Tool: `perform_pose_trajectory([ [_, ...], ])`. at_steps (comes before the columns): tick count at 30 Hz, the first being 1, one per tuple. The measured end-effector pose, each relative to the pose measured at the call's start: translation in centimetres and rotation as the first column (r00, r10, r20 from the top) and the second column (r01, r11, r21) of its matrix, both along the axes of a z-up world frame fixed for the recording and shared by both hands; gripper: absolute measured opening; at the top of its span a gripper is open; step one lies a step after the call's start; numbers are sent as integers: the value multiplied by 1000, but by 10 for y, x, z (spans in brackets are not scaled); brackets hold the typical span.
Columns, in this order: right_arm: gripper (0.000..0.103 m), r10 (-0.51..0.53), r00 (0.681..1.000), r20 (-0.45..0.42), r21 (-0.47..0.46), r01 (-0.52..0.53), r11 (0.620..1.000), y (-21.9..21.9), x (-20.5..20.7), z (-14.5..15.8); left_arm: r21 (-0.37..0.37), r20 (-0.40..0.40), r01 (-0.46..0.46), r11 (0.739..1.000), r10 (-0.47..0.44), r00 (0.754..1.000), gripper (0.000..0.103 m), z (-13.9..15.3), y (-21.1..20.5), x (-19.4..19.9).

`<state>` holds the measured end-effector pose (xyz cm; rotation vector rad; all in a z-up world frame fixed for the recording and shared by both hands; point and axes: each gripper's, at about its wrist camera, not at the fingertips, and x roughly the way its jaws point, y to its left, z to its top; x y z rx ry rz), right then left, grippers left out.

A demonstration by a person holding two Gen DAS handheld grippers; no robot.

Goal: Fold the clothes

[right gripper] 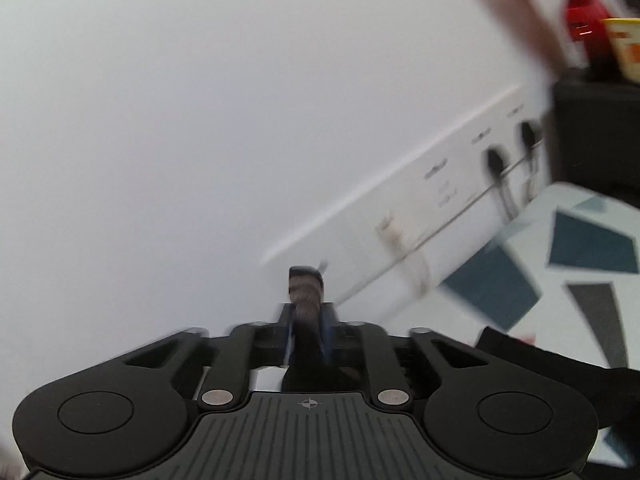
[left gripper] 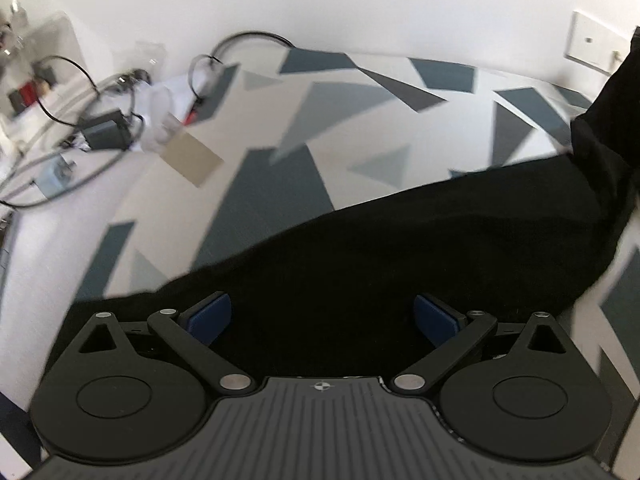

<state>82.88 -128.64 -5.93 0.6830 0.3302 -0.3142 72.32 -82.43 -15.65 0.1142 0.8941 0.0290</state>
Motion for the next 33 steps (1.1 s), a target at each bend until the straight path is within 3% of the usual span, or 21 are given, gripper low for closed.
perform_pose_trajectory([
  [1,57,-23,1000,-18,6,24,1000,-8,-4,-3,19,6,-6,1000,6,1000,100,0,-1,1],
  [6,56,-114,982,-150,-32,110,993,-42,-60,-28,29,20,-54,998,54,998,102,0,-1,2],
  [9,59,-200,943,-265,-96,180,979,-54,-111,-57,13,5,-96,995,96,995,102,0,-3,2],
  [13,59,-258,874,-413,-150,214,965,-59,-163,-101,56,17,-116,992,115,993,102,1,-19,3],
  [15,49,-227,864,-448,-158,173,972,-53,-176,-117,60,7,-123,991,123,992,102,1,-28,4],
  [17,17,-198,878,-435,-216,111,970,-40,-186,-121,66,-1,-108,992,108,994,102,2,-39,5],
  [18,10,-175,879,-443,-230,77,970,-35,-190,-122,70,-4,-87,994,87,996,102,2,-46,4],
  [21,7,-79,866,-493,-240,-48,970,-9,-196,-117,82,-12,-22,996,23,1000,102,3,-65,1],
  [24,7,95,823,-560,-223,-259,940,35,-209,-107,71,-24,40,997,-38,999,102,4,-76,-2],
  [27,7,370,743,-557,-59,-480,875,86,-220,-100,32,-41,49,998,-48,998,102,3,-73,-5],
  [30,5,681,608,-409,120,-704,700,142,-217,-95,-31,-92,51,998,-54,994,102,0,-64,-3],
  [32,12,819,511,-260,184,-807,562,173,-211,-92,-40,-116,37,999,-41,992,102,1,-59,-4],
  [33,19,830,505,-236,186,-815,549,181,-206,-87,-41,-125,30,999,-35,992,102,2,-56,-5],
])
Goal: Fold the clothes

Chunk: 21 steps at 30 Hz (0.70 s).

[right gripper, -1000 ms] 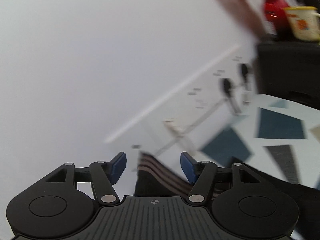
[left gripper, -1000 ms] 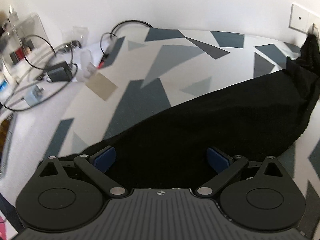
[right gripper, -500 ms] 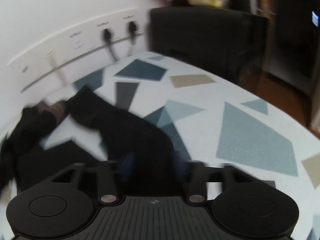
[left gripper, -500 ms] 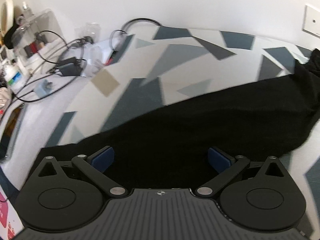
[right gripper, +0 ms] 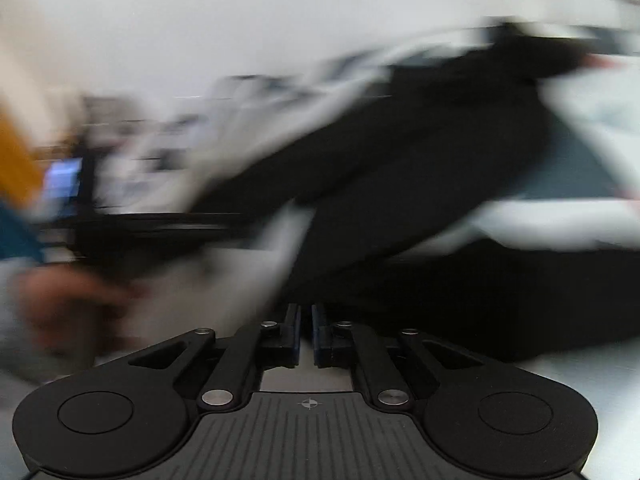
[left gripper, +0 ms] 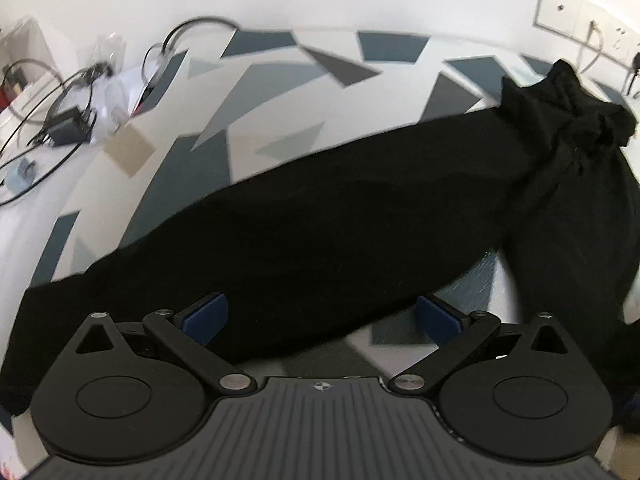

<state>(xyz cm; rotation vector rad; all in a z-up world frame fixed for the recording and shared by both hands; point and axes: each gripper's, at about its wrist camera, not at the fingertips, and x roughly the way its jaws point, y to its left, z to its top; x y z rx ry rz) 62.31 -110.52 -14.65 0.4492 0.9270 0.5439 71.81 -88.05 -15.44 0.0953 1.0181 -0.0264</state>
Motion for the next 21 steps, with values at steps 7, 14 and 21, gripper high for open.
perform_pose_trajectory([
  [7,33,-217,973,82,-15,219,976,-56,28,32,-133,-7,17,991,-18,1000,102,22,9,-20],
  [14,34,-567,822,-52,-43,566,824,-158,20,15,-211,-134,243,947,-275,952,102,9,-60,-36],
  [21,43,-397,917,-19,-311,372,874,-145,-16,21,-176,-96,262,949,-282,955,95,2,-91,-43],
])
